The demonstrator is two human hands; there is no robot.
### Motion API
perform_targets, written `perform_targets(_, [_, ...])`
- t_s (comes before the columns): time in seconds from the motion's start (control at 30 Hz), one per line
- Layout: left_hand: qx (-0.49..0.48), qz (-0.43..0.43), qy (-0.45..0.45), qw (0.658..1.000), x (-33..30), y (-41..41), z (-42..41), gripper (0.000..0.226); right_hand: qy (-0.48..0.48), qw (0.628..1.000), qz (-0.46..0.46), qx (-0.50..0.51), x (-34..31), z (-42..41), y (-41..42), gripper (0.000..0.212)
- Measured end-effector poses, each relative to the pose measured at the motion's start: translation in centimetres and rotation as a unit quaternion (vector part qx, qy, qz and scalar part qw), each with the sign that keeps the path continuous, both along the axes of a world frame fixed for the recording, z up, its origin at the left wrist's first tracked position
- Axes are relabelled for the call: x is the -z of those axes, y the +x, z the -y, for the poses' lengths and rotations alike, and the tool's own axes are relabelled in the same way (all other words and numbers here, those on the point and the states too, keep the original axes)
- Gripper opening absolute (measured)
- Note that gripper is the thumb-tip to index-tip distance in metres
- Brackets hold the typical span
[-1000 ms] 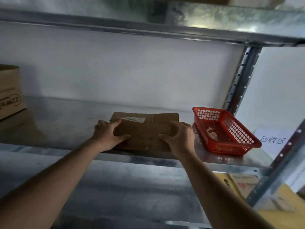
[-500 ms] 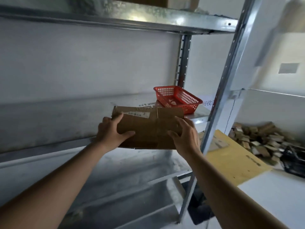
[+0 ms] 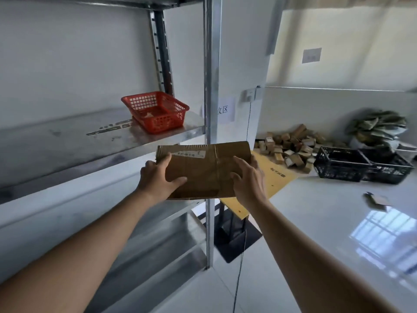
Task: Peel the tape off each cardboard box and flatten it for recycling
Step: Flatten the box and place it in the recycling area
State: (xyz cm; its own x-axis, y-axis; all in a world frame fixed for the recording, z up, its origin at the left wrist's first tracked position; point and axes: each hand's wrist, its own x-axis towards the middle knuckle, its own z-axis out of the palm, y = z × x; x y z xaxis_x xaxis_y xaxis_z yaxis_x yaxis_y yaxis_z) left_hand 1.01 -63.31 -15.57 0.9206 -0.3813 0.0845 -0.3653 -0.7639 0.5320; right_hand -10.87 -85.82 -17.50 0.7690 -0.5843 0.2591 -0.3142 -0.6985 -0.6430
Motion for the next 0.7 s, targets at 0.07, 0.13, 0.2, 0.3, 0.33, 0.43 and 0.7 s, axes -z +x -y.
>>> perform_targets(0.07, [0.007,-0.008,0.005,1.000,1.2,-0.8,4.0,0.099,-0.008,1.000,-0.022,0.006,0.8,3.9,-1.2,0.056])
perform_targets(0.13, [0.014,-0.015,0.011,1.000,2.3,-1.4,8.1,0.100,-0.015,0.999,-0.039,0.014,1.6,8.0,-2.1,0.056])
perform_targets(0.2, [0.016,-0.022,0.020,0.999,3.3,-2.0,12.2,0.100,-0.014,0.998,-0.052,0.022,2.3,12.0,-2.8,0.056])
perform_targets(0.3, [0.015,-0.031,0.028,0.999,4.7,-2.7,18.1,0.098,-0.012,0.997,-0.066,0.030,3.4,17.4,-3.5,0.055])
perform_targets(0.33, [0.015,-0.035,0.029,0.999,5.0,-2.8,20.0,0.098,-0.013,0.997,-0.071,0.032,3.8,19.1,-3.6,0.055])
perform_targets(0.43, [0.023,-0.043,0.041,0.998,6.0,-2.8,24.9,0.098,-0.009,0.995,-0.090,0.038,4.7,23.8,-3.9,0.055])
perform_targets(0.7, [0.021,-0.071,0.059,0.996,8.7,1.4,35.1,0.094,-0.001,0.991,-0.134,0.029,6.8,33.2,0.1,0.065])
